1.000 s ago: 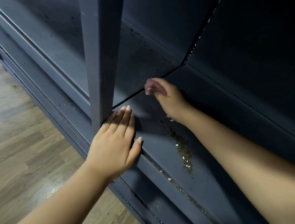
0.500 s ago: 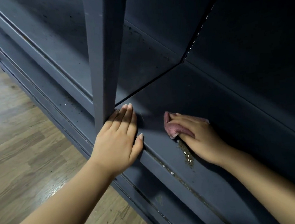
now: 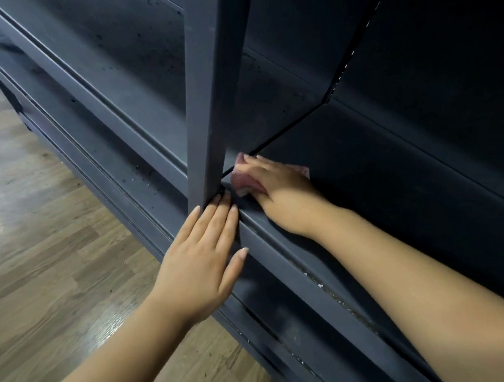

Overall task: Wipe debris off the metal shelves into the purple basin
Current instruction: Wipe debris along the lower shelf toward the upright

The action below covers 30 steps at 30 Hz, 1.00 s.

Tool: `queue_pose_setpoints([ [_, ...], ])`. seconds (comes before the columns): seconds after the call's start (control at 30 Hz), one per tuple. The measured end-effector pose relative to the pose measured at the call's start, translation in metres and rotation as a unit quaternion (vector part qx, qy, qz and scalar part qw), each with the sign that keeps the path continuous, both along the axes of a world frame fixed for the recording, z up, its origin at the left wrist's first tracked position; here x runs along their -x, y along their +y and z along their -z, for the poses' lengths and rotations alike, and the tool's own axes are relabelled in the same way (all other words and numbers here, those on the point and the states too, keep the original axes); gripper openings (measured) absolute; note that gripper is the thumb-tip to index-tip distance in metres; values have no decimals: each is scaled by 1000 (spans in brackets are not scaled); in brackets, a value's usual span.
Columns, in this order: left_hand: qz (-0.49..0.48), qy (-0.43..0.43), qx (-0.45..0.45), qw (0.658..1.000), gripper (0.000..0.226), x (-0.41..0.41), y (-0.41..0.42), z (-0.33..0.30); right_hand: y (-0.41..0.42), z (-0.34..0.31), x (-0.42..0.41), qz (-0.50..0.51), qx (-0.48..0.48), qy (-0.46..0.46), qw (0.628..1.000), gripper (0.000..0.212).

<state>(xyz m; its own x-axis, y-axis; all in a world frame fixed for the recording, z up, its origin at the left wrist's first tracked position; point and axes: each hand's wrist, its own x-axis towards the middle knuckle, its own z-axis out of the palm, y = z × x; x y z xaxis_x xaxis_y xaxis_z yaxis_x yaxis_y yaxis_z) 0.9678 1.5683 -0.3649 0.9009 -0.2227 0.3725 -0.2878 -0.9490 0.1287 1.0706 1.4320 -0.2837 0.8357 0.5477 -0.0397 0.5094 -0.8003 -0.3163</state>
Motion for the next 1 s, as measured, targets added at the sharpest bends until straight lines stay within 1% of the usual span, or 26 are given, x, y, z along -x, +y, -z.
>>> queue_pose_setpoints([
  [0.07,0,1,7,1000,59,0,-1,2,-10,1,8,-24,22,-16,999,51],
  [0.2,1,-5,17,1000,59,1,-1,4,-59,5,37,-19,-1,-3,1000,55],
  [0.33,-3,-10,15,1000,58,1,-2,2,-89,3,47,-16,-13,3,1000,47],
  [0.4,-7,-8,12,1000,59,2,-4,0,-87,-3,43,-7,-54,16,998,39],
  [0.47,-7,-8,9,1000,60,2,-6,1,-76,-9,35,-4,-69,1,998,36],
  [0.57,-3,-9,14,1000,61,0,-6,2,-43,-10,9,19,-36,-42,998,41],
  [0.67,2,-12,-1,1000,62,-2,-5,3,-6,-6,-17,58,5,-21,998,46],
  [0.73,3,-4,-8,1000,63,-2,-6,4,6,-1,-24,49,22,-19,998,49],
  [0.8,-4,6,-9,1000,64,-2,-7,4,0,-1,-19,24,34,-19,999,46],
  [0.9,-4,7,-15,1000,65,-2,-6,2,-33,-11,5,1,14,8,1000,35],
  [1.0,-5,10,-18,1000,64,-1,-6,0,-73,-20,28,2,18,23,1000,36],
])
